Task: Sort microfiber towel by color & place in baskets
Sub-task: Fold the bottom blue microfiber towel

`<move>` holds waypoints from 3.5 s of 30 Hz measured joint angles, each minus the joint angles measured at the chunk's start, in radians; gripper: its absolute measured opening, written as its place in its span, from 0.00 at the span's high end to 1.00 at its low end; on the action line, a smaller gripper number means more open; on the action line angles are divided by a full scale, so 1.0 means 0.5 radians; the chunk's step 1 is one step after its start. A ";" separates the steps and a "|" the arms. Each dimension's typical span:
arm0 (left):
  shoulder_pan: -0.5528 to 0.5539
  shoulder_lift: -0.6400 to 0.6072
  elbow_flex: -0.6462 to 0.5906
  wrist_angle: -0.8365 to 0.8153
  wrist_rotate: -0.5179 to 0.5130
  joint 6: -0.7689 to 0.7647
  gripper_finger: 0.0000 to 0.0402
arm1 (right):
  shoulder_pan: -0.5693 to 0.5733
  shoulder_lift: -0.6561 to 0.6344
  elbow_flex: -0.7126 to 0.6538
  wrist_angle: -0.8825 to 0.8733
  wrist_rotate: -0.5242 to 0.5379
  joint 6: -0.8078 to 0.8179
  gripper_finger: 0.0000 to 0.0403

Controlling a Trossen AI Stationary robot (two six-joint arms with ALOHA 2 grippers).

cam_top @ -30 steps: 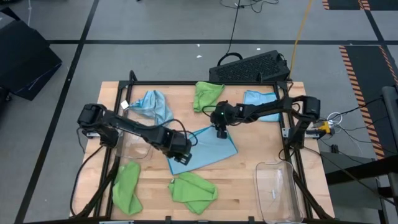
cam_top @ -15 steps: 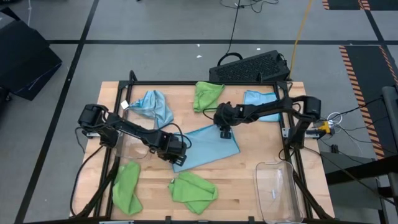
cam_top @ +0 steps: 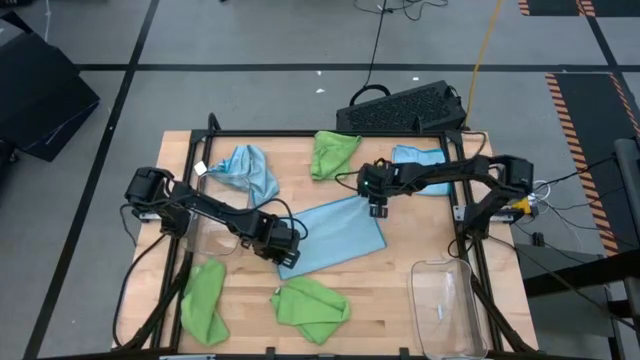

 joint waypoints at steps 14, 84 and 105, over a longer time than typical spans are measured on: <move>-0.038 -0.424 -0.002 0.381 -0.258 0.526 0.71 | 0.558 -0.296 0.002 0.166 -0.317 -0.114 0.65; 0.069 -0.584 0.002 -0.067 -0.602 1.633 0.71 | 0.845 0.199 0.178 0.454 -0.276 0.251 0.65; -0.050 -0.584 0.002 -0.092 -0.517 1.480 0.71 | 1.027 0.156 0.170 -0.224 -0.679 0.568 0.65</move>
